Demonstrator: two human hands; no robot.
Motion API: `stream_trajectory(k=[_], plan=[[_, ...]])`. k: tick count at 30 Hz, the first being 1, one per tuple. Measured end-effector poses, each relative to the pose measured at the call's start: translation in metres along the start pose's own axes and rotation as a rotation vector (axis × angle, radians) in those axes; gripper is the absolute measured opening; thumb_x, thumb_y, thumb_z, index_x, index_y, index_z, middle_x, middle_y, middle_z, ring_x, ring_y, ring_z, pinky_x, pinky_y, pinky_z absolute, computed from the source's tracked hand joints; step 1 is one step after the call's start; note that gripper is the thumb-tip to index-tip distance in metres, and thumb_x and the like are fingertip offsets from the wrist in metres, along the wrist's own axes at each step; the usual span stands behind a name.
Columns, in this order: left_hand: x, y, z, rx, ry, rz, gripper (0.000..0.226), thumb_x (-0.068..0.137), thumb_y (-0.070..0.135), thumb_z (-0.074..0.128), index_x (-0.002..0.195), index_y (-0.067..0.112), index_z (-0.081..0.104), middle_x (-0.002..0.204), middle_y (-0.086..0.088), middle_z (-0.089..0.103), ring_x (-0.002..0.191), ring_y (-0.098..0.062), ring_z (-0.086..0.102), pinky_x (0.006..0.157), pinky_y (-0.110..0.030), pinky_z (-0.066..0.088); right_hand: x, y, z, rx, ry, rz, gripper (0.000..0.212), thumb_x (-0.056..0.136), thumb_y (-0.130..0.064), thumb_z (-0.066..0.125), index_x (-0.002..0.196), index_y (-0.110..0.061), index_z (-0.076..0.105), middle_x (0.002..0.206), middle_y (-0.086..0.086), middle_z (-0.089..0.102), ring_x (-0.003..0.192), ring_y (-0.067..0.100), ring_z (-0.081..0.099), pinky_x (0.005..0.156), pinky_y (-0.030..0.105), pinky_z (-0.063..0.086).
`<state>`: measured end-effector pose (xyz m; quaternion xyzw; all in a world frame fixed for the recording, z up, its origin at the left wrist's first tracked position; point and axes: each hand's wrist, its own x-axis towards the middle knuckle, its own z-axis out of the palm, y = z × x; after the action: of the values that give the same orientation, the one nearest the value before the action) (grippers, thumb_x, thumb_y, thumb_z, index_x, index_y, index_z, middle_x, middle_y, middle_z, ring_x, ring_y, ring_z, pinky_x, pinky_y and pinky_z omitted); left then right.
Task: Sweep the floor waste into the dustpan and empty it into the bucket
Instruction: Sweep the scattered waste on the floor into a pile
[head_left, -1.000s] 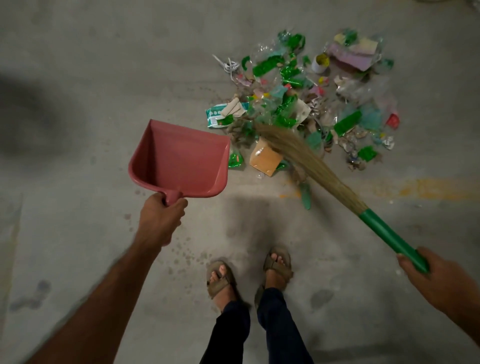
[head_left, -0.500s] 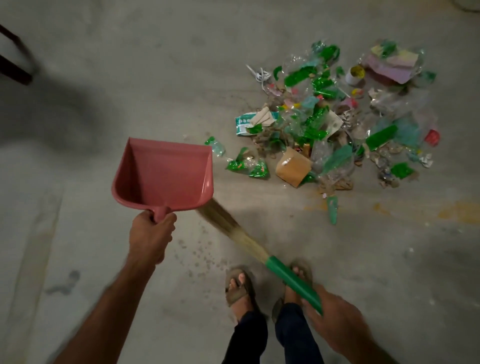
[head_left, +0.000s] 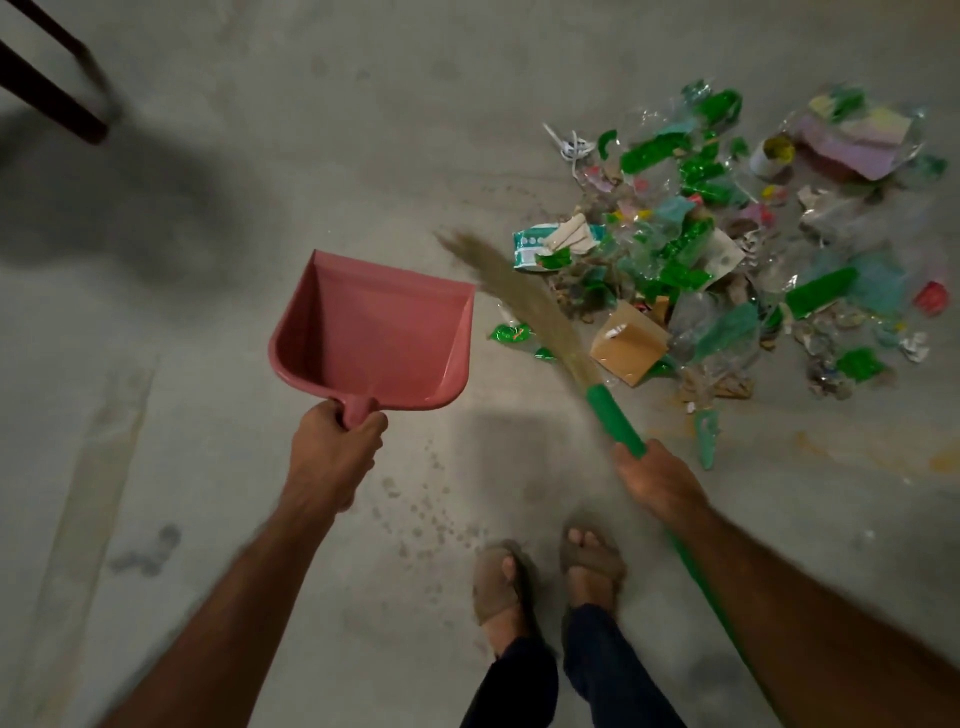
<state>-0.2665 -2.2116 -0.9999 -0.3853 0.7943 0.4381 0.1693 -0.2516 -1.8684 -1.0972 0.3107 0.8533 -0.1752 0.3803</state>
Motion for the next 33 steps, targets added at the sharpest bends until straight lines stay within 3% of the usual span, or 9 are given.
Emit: stream_trajectory(k=[2, 4, 7, 13, 16, 19, 25, 29, 33], plan=[[0.004, 0.001, 0.005, 0.007, -0.002, 0.000, 0.009, 0.086, 0.015, 0.066, 0.087, 0.007, 0.064, 0.072, -0.008, 0.069, 0.057, -0.020, 0.061, 0.050, -0.027, 0.048, 0.004, 0.034, -0.009, 0.074, 0.033, 0.070, 0.054, 0.096, -0.060, 0.043, 0.116, -0.012, 0.056, 0.101, 0.017, 0.069, 0.086, 0.035, 0.069, 0.081, 0.045, 0.058], [0.008, 0.003, 0.014, 0.027, -0.031, 0.002, 0.007, 0.087, 0.015, 0.066, 0.086, 0.008, 0.063, 0.073, -0.009, 0.069, 0.058, -0.021, 0.062, 0.050, -0.026, 0.047, 0.003, 0.061, -0.016, 0.170, 0.071, 0.127, 0.048, 0.097, -0.057, 0.045, 0.105, -0.011, 0.056, 0.086, 0.015, 0.069, 0.068, 0.032, 0.068, 0.064, 0.038, 0.058], [0.014, 0.007, 0.025, 0.046, -0.071, -0.002, 0.008, 0.087, 0.013, 0.067, 0.088, 0.005, 0.064, 0.073, -0.011, 0.069, 0.057, -0.020, 0.060, 0.050, -0.027, 0.047, 0.000, 0.081, -0.023, 0.282, 0.129, 0.153, 0.043, 0.098, -0.054, 0.048, 0.097, -0.012, 0.057, 0.081, 0.015, 0.069, 0.062, 0.030, 0.066, 0.052, 0.031, 0.049], [0.043, 0.046, 0.036, 0.099, -0.114, 0.024, 0.010, 0.089, 0.013, 0.067, 0.091, 0.004, 0.063, 0.073, -0.010, 0.067, 0.056, -0.019, 0.058, 0.047, -0.026, 0.045, -0.019, 0.088, -0.024, 0.340, 0.180, 0.100, 0.036, 0.095, -0.057, 0.050, 0.080, -0.025, 0.054, 0.066, 0.006, 0.065, 0.060, 0.030, 0.065, 0.062, 0.050, 0.060], [0.064, 0.079, 0.039, 0.141, -0.133, 0.056, 0.012, 0.090, 0.013, 0.068, 0.093, 0.002, 0.064, 0.073, -0.010, 0.067, 0.057, -0.020, 0.058, 0.049, -0.026, 0.045, -0.047, 0.080, -0.028, 0.326, 0.131, 0.122, 0.030, 0.096, -0.048, 0.053, 0.079, -0.024, 0.054, 0.060, 0.007, 0.062, 0.055, 0.027, 0.063, 0.055, 0.043, 0.056], [0.083, 0.115, 0.038, 0.186, -0.141, 0.097, 0.013, 0.089, 0.013, 0.068, 0.093, 0.000, 0.064, 0.073, -0.010, 0.067, 0.056, -0.021, 0.058, 0.049, -0.025, 0.044, -0.077, 0.074, -0.029, 0.289, 0.067, 0.090, 0.027, 0.098, -0.044, 0.054, 0.082, -0.022, 0.054, 0.059, 0.005, 0.062, 0.054, 0.020, 0.062, 0.058, 0.036, 0.052], [0.121, 0.176, 0.037, 0.234, -0.159, 0.168, 0.017, 0.089, 0.015, 0.067, 0.098, 0.001, 0.064, 0.076, -0.009, 0.067, 0.057, -0.020, 0.058, 0.050, -0.025, 0.044, -0.095, 0.062, -0.015, 0.061, -0.099, -0.012, 0.032, 0.091, -0.066, 0.045, 0.096, -0.034, 0.046, 0.066, -0.003, 0.064, 0.060, 0.007, 0.061, 0.058, 0.027, 0.049], [0.134, 0.193, 0.037, 0.267, -0.181, 0.197, 0.017, 0.089, 0.016, 0.068, 0.097, 0.001, 0.065, 0.075, -0.008, 0.067, 0.056, -0.019, 0.057, 0.048, -0.025, 0.044, -0.070, 0.048, -0.005, -0.049, -0.080, 0.032, 0.036, 0.093, -0.066, 0.037, 0.098, -0.030, 0.044, 0.076, -0.005, 0.062, 0.068, 0.016, 0.063, 0.067, 0.032, 0.053], [0.151, 0.197, 0.039, 0.339, -0.232, 0.217, 0.015, 0.089, 0.019, 0.068, 0.095, 0.006, 0.065, 0.077, -0.007, 0.069, 0.060, -0.021, 0.063, 0.051, -0.027, 0.047, -0.054, 0.045, -0.007, 0.115, 0.031, 0.258, 0.041, 0.095, -0.061, 0.043, 0.093, -0.021, 0.048, 0.077, 0.008, 0.064, 0.076, 0.034, 0.065, 0.073, 0.041, 0.056]])
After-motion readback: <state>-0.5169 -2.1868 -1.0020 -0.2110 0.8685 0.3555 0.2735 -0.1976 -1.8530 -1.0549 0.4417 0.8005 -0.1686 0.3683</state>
